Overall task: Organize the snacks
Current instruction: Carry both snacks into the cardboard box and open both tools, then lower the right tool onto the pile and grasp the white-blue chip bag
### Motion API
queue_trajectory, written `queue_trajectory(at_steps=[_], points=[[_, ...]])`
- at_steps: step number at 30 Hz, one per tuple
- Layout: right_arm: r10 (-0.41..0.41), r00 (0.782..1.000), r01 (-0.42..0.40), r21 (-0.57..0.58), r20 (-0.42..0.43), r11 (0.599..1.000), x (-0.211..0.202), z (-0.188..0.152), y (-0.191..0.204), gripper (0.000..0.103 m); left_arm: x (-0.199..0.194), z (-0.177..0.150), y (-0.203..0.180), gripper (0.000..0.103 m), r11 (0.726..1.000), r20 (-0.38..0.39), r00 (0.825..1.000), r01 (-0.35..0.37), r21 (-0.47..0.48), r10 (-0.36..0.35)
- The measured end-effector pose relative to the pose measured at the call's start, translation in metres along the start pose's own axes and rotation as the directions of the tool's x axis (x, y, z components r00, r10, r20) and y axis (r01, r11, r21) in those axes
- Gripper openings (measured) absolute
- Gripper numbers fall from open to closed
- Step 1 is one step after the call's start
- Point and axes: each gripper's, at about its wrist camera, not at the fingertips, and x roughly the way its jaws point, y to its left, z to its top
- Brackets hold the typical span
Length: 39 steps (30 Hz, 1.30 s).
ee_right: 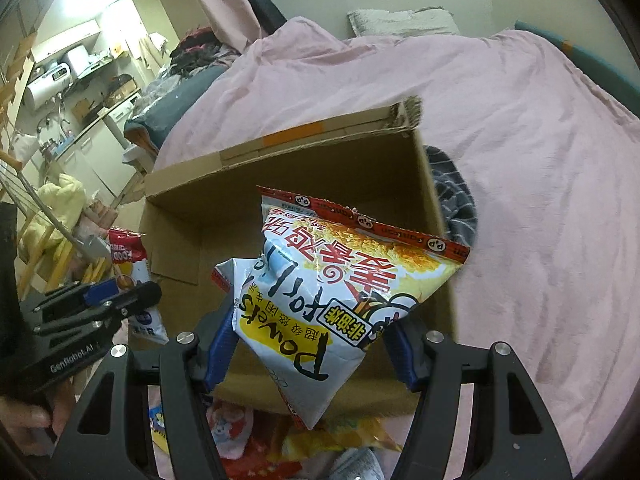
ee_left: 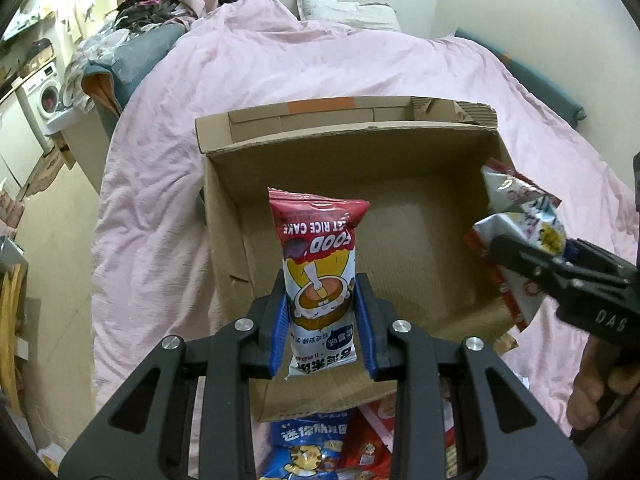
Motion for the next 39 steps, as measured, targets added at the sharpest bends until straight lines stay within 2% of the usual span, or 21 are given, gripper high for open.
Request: queue_trajectory(at_steps=[7,16,21,23,27,29,30,32,36,38,39], points=[[-0.021,0.999,0.019,-0.035,-0.030,0.999,0.007,-0.004,0.004,0.067,0.010,0.000,0.001,0.027,1.000,-0.017,1.000,0.004,-0.031,-0.005],[-0.050,0.998,0.050,0.006,-0.040,0.999,0.011,-0.001,-0.004,0.068,0.017,-0.001,0.006,0.027,0.998,-0.039,0.999,0.010,-0.062,-0.012],[-0.037,0.999,0.039,0.035,-0.032,0.999,0.008,-0.001,-0.008,0.069,0.018,-0.003,0.006,0.027,0.997,-0.057,0.998,0.021,-0.074,-0.025],[-0.022,0.999,0.023,0.049,-0.029,0.999,0.007,-0.001,-0.010,0.073,0.018,-0.004,0.005,0.027,0.997,-0.059,0.998,0.028,-0.069,-0.032],[-0.003,1.000,0.004,0.047,-0.020,0.999,0.003,-0.001,-0.011,0.073,0.011,-0.005,0.001,0.027,0.999,-0.032,0.999,0.020,-0.033,-0.022],[0.008,1.000,-0.007,0.057,-0.005,0.998,0.001,0.000,-0.012,0.081,0.009,-0.003,0.000,0.028,0.999,-0.023,1.000,0.017,-0.032,-0.018],[0.010,1.000,-0.010,0.060,0.004,0.998,-0.001,-0.001,-0.013,0.084,0.008,-0.003,0.001,0.031,0.999,-0.018,1.000,0.023,-0.038,-0.023],[0.002,1.000,-0.004,0.060,0.027,0.998,-0.004,0.001,-0.013,0.092,0.005,-0.001,0.002,0.051,0.999,-0.002,1.000,0.025,-0.047,-0.025],[0.006,0.999,-0.010,0.065,0.053,0.998,-0.008,0.004,-0.013,0.100,-0.003,0.001,0.002,0.070,0.999,0.040,0.999,0.019,-0.048,-0.017],[0.009,0.998,-0.013,0.064,0.059,0.998,-0.009,0.005,-0.013,0.101,-0.005,0.002,0.001,0.083,0.999,0.051,0.999,0.007,-0.045,-0.005],[0.007,0.998,-0.011,0.063,0.061,0.998,-0.009,0.006,-0.013,0.101,-0.006,0.002,0.001,0.083,0.999,0.059,0.998,0.006,-0.045,-0.004]])
